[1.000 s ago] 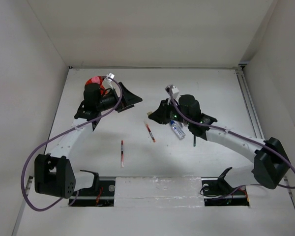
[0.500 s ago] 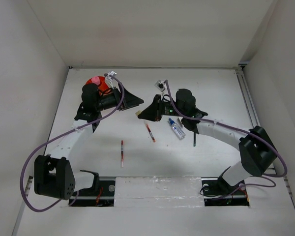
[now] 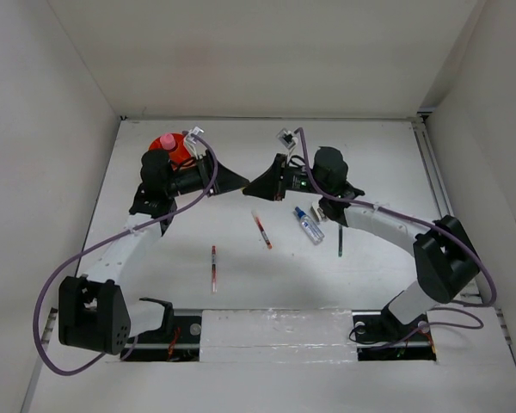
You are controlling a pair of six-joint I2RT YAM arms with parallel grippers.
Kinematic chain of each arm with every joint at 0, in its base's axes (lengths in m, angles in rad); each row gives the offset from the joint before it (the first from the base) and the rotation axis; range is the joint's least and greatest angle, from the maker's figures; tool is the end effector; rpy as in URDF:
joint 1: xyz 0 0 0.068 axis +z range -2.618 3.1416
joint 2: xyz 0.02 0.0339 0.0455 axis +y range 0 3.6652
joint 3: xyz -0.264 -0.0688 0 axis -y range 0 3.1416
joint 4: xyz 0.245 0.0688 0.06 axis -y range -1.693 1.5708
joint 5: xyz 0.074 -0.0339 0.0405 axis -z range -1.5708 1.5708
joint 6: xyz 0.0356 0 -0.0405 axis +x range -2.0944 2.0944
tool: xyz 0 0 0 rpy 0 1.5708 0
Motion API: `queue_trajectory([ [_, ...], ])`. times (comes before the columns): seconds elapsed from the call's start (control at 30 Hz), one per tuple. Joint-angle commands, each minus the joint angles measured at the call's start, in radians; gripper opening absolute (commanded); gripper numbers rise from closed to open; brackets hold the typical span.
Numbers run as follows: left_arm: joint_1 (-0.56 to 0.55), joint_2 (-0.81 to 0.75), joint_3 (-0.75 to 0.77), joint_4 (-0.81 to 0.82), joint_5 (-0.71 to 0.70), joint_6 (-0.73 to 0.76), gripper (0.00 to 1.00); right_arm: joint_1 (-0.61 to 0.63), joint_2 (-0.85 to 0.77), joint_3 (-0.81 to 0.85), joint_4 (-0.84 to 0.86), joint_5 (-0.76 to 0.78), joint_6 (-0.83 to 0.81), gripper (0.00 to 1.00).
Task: Sort the stationery into containers
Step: Pass the stationery from the right arm to the left
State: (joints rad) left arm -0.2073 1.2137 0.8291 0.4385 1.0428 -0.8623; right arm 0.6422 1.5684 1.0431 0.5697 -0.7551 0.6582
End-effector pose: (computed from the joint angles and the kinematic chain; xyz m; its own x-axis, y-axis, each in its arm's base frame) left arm 0.2570 -0.0855 0.3295 -0.6854 -0.2468 -0.6851 0.6568 0.1969 -0.7280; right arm 0.2747 0.2359 0.3110 -0.5741 0.1269 -0.8089 -0.8005 0.1206 0.5870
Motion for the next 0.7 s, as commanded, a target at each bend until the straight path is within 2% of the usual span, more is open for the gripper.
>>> queue_trajectory([
  [0.0,0.0,-0.048,-0.008,0.104,0.048,-0.018,0.58,-0.013,0.019,0.049,0.14,-0.049,0.046,0.0],
  [0.17,0.0,-0.048,-0.018,0.117,0.057,-0.018,0.43,-0.013,0.028,0.06,0.174,-0.059,0.076,0.0],
  [0.5,0.0,-0.048,-0.027,0.138,0.057,-0.018,0.26,-0.022,0.028,0.06,0.237,-0.087,0.146,0.0],
  [0.53,0.0,-0.048,-0.027,0.138,0.057,-0.018,0.19,-0.022,0.028,0.06,0.248,-0.087,0.155,0.0],
  [0.63,0.0,-0.048,-0.027,0.138,0.057,-0.018,0.11,-0.022,0.028,0.049,0.248,-0.087,0.155,0.0],
  [0.67,0.0,-0.048,-0.018,0.138,0.057,-0.018,0.02,-0.022,0.028,0.049,0.257,-0.087,0.155,0.0],
])
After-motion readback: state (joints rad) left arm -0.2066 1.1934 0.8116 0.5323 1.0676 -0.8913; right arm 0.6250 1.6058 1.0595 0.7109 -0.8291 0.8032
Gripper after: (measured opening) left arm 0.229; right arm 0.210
